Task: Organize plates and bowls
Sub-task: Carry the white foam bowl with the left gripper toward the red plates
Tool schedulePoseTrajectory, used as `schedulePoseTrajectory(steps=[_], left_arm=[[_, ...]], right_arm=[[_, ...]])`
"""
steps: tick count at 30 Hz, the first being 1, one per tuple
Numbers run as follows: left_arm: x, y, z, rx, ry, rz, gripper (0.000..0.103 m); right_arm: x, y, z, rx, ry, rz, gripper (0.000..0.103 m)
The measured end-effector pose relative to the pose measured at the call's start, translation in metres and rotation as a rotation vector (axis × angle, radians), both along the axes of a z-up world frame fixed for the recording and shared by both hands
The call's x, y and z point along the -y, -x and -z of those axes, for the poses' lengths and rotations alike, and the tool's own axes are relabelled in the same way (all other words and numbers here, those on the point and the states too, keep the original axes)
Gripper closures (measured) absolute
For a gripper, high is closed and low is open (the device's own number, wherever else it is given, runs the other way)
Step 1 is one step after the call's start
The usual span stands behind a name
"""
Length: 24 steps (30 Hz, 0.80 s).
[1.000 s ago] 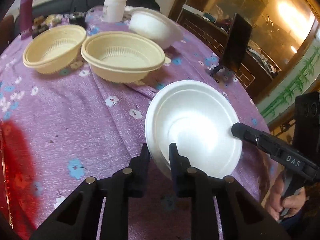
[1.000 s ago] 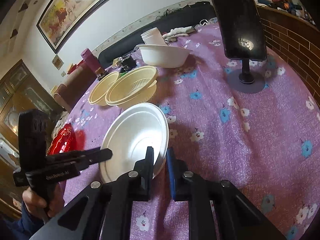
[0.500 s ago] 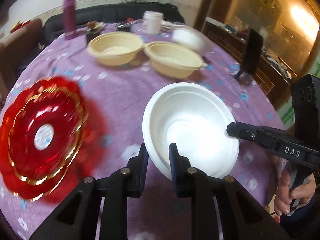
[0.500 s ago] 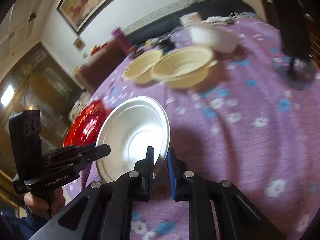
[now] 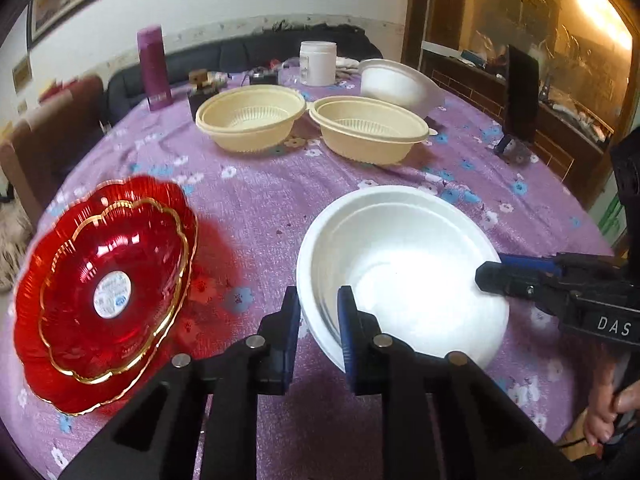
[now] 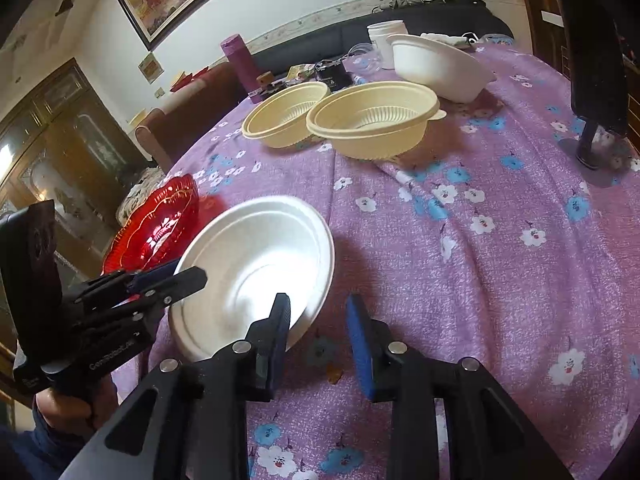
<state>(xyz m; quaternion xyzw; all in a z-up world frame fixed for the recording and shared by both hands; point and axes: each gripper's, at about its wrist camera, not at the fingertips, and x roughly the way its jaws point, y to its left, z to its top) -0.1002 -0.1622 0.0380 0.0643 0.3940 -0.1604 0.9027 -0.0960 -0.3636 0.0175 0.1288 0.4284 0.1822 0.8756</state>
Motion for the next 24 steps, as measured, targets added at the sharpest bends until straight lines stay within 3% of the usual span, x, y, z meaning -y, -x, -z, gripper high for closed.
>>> schedulePoseTrajectory(steps=[2,6,24], left_arm=[[0.003,0.005,-0.004,0.037,-0.012,-0.011,0.087],[0.009,0.014,-0.009,0.097,-0.071,-0.019,0.087],[0.002,0.032,-0.017,0.188,-0.122,-0.067,0.086]], right_arm=[[-0.003,0.002,0.002,0.002,0.002,-0.002,0.084],[-0.007,0.008,-0.004,0.028,0.031,0.017,0.084],[-0.020,0.014,-0.016,0.054,0.020,-0.001,0.084]])
